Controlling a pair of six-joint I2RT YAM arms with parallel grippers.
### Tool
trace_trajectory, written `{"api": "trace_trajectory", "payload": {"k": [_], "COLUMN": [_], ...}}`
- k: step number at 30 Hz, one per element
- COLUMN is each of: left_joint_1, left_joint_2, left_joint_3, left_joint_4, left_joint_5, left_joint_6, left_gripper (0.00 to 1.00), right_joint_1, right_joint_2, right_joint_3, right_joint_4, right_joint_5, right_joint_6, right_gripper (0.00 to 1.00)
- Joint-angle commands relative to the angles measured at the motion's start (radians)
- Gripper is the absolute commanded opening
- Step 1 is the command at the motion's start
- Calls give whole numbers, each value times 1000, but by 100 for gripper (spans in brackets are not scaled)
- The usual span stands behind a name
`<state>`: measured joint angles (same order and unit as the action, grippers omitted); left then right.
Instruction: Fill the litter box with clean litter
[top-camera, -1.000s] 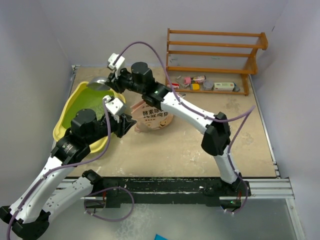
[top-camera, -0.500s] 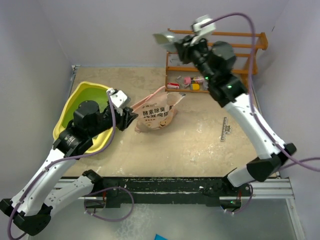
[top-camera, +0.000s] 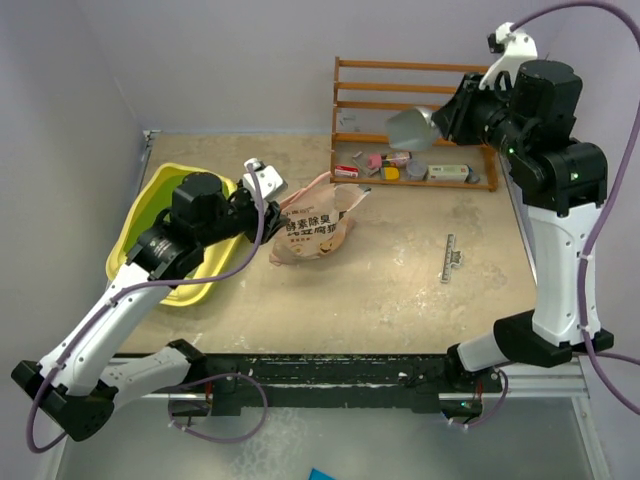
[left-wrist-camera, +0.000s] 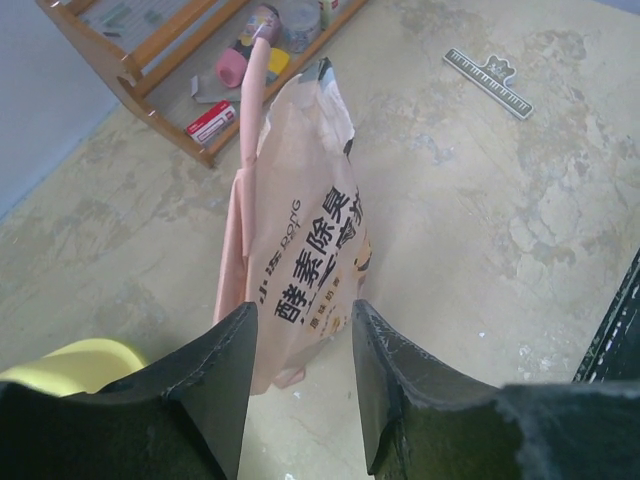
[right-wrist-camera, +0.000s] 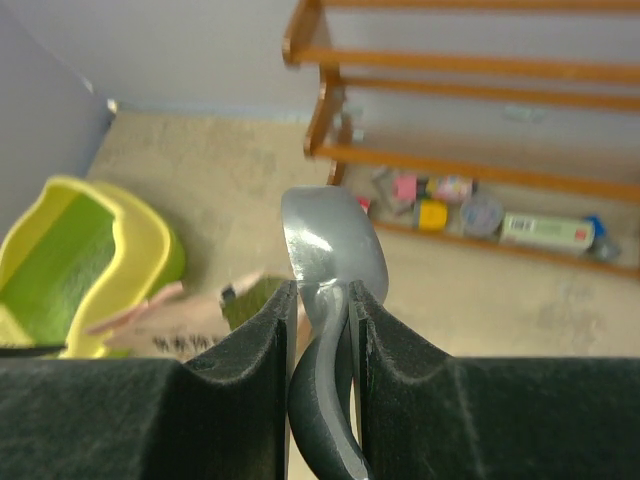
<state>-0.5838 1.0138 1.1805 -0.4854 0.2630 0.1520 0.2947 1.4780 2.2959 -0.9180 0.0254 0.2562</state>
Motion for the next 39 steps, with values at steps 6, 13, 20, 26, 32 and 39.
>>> {"api": "trace_trajectory", "payload": {"k": [6,13,20,26,32,39], "left_joint_1": [-1,-2,-1,0,51,137], "left_joint_2": [109,166,240,285,254,302], "left_joint_3": [92,118,144,181,192,219], "left_joint_4": [-53,-41,-18,-35,-29,-63], "left_joint_5": [53,-18,-98,-70,-74,218], "left_joint_6": [127,181,222,265,300,270], "left_gripper": [49,51,53,56,74,77], "right_joint_1": [-53,-70,-81,-90,-93,-95], "right_joint_2": [11,6,40,91,89,79], "right_joint_3": [-126,-172,-141,-78,-78,-114], "right_joint_4": [-136,-102,-127,-147,-137,-102], "right_joint_5": [-271,-321,-365,-370,-378,-408], "right_joint_6": [-15,-36,-74,-91,-97,-95], "right_gripper": [0,0,0,0,0,0]}}
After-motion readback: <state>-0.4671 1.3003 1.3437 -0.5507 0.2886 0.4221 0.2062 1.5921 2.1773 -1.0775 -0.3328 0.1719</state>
